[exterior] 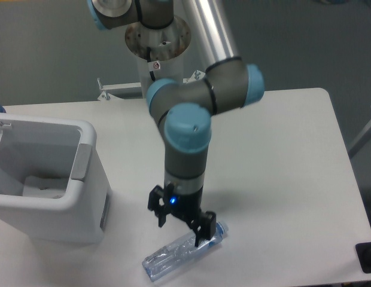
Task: Place the trash in the trash can
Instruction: 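Move the open gripper over the clear plastic water bottle, then lower the gripper and close it around the bottle's middle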
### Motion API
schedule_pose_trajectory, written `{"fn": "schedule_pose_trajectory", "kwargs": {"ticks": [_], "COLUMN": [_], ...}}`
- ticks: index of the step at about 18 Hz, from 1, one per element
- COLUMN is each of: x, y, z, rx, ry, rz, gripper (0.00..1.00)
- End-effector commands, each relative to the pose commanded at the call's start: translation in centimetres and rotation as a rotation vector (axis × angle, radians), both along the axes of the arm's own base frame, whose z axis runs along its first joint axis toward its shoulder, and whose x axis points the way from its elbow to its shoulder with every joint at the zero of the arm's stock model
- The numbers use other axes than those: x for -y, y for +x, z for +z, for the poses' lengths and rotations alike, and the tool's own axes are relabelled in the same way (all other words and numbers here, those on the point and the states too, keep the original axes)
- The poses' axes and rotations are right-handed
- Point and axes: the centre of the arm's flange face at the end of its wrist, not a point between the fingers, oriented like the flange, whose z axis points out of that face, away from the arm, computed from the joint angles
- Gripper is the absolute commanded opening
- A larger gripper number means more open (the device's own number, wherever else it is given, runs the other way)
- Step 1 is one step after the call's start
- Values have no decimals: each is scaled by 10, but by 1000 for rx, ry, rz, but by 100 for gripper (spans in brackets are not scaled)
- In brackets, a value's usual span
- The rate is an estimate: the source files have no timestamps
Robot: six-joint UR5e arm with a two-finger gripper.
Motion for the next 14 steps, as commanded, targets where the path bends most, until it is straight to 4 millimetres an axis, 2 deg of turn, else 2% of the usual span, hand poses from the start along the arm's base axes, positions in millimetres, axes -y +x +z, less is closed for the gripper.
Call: {"fn": "schedule_pose_trajectory", "kwargs": {"ticks": [3,7,12,14], "x": [-8,-15,-18,-27], "y": [10,5,3,-4], "z": [-23,-53,-60,-74], "rx": [3,1,-3,-1], "ry": [-40,-72,-75,-80], "rz": [-39,-101,-121,-124], "gripper": [100,100,100,100]}}
